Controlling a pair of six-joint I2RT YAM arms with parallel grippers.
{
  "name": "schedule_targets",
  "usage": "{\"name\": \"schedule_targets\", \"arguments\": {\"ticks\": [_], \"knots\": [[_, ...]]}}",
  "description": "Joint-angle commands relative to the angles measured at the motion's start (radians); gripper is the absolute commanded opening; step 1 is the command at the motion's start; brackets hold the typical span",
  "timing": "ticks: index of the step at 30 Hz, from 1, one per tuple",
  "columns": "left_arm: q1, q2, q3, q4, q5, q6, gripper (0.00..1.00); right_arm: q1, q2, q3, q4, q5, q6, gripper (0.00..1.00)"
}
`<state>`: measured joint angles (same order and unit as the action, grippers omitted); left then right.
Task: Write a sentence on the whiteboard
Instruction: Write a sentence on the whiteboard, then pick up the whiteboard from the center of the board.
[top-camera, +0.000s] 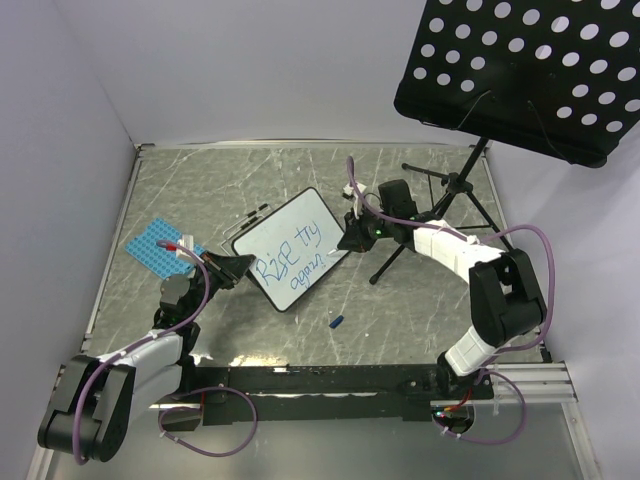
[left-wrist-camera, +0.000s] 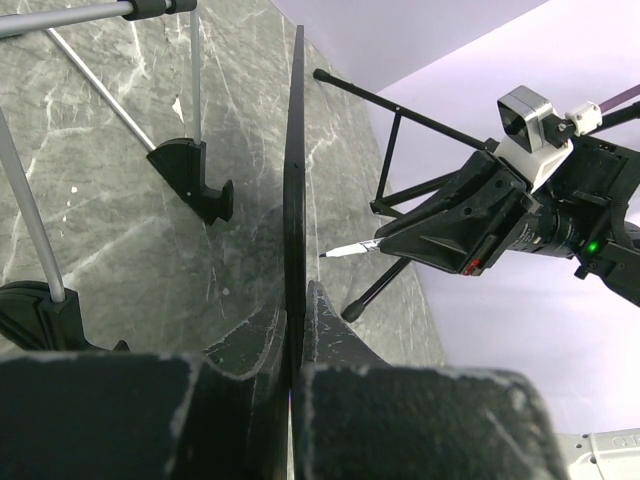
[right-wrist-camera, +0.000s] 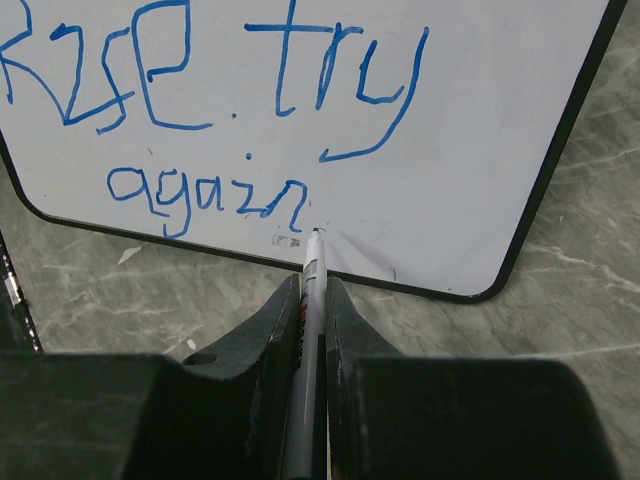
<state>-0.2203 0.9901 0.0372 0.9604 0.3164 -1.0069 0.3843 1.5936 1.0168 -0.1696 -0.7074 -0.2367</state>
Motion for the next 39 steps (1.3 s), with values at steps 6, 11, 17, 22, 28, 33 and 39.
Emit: {"name": "schedule_targets", "arguments": {"ticks": [6,11,17,22,28,33,39], "knots": [[-0.005,-0.031,-0.077,0.060,0.016,0.033,0.01,-0.016,0.008,0.034,0.025,0.011,-0.024,0.00],[-0.005,-0.033,-0.073,0.058,0.020,0.034,0.01,-0.019,0.022,0.043,0.021,-0.001,-0.024,0.00],[-0.005,-0.034,-0.060,0.057,0.033,0.054,0.01,-0.024,-0.027,0.049,-0.010,-0.044,-0.032,0.00],[-0.005,-0.067,-0.043,0.020,0.055,0.119,0.01,-0.048,-0.122,0.068,-0.088,-0.121,-0.036,0.00],[-0.002,-0.105,0.047,-0.031,0.082,0.189,0.01,-0.059,-0.216,0.055,-0.156,-0.188,-0.018,0.00],[0.022,-0.088,0.078,-0.003,0.107,0.199,0.01,-0.058,-0.279,0.055,-0.225,-0.247,0.004,0.00],[0.059,-0.077,0.138,0.015,0.139,0.182,0.01,-0.061,-0.360,-0.003,-0.216,-0.271,0.034,0.00]]}}
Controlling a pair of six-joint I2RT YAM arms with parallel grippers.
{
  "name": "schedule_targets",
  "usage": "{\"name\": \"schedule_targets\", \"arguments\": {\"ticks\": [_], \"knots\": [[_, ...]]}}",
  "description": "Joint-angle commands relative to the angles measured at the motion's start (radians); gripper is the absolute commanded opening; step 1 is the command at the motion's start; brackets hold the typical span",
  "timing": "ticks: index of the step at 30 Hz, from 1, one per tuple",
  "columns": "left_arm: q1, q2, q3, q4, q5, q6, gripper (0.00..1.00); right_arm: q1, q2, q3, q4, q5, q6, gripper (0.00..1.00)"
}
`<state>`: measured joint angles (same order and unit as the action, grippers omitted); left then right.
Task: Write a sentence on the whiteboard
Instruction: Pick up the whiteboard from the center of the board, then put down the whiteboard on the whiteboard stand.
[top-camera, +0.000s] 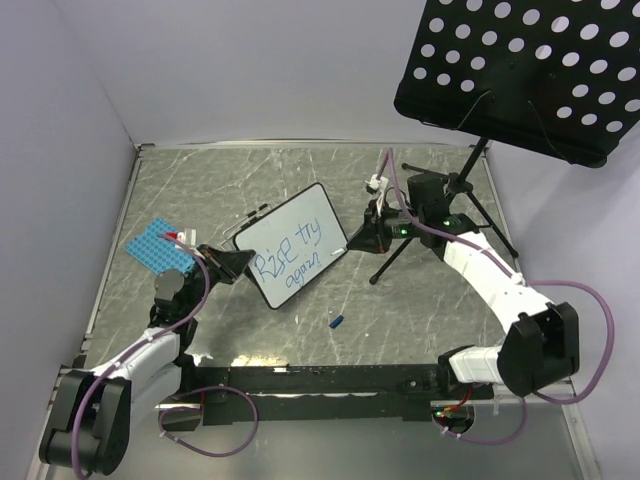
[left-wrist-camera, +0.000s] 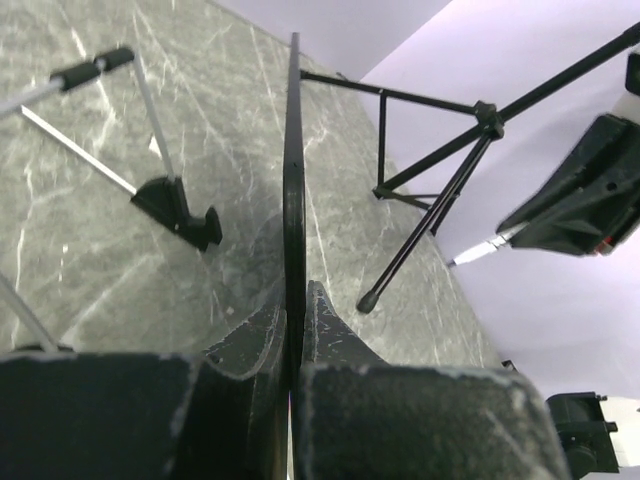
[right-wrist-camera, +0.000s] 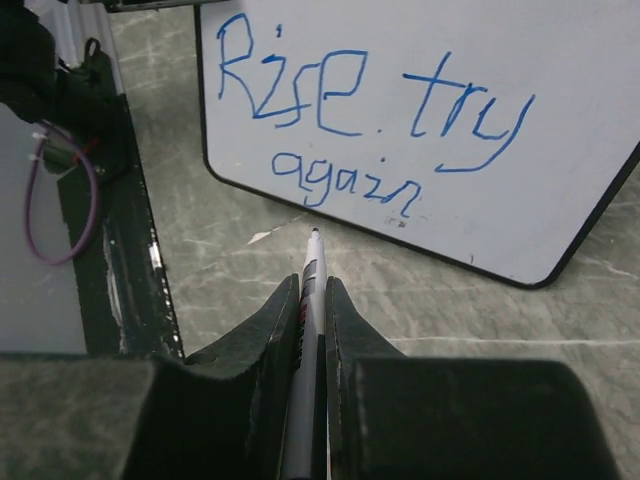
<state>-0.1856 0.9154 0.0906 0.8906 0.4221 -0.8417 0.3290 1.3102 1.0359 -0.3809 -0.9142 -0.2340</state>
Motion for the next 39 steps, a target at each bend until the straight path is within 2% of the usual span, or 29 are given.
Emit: {"name": "schedule_targets", "arguments": {"ticks": [1,12,18,25,27,32,39], "knots": [[0.034,-0.001,0.104,0.084,0.038,0.016,0.01,-0.004,-0.084,-0.034,0.000,-0.078,0.038,0.00],[0.092,0.033,0.242,0.087,0.083,0.001,0.01,-0.016,-0.115,-0.076,0.033,-0.118,0.064,0.00],[0.182,0.062,0.333,0.038,0.133,0.033,0.01,-0.019,-0.127,-0.080,0.036,-0.117,0.058,0.00],[0.385,0.147,0.400,0.047,0.325,0.088,0.01,-0.034,-0.129,-0.082,0.030,-0.129,0.050,0.00],[0.429,0.180,0.408,0.102,0.398,0.061,0.01,-0.038,-0.127,-0.082,0.031,-0.130,0.048,0.00],[0.451,0.252,0.403,0.174,0.497,0.026,0.01,-0.044,-0.126,-0.083,0.027,-0.143,0.039,0.00],[0.494,0.257,0.409,0.050,0.540,0.116,0.01,-0.048,-0.131,-0.083,0.016,-0.163,0.022,0.00]]}}
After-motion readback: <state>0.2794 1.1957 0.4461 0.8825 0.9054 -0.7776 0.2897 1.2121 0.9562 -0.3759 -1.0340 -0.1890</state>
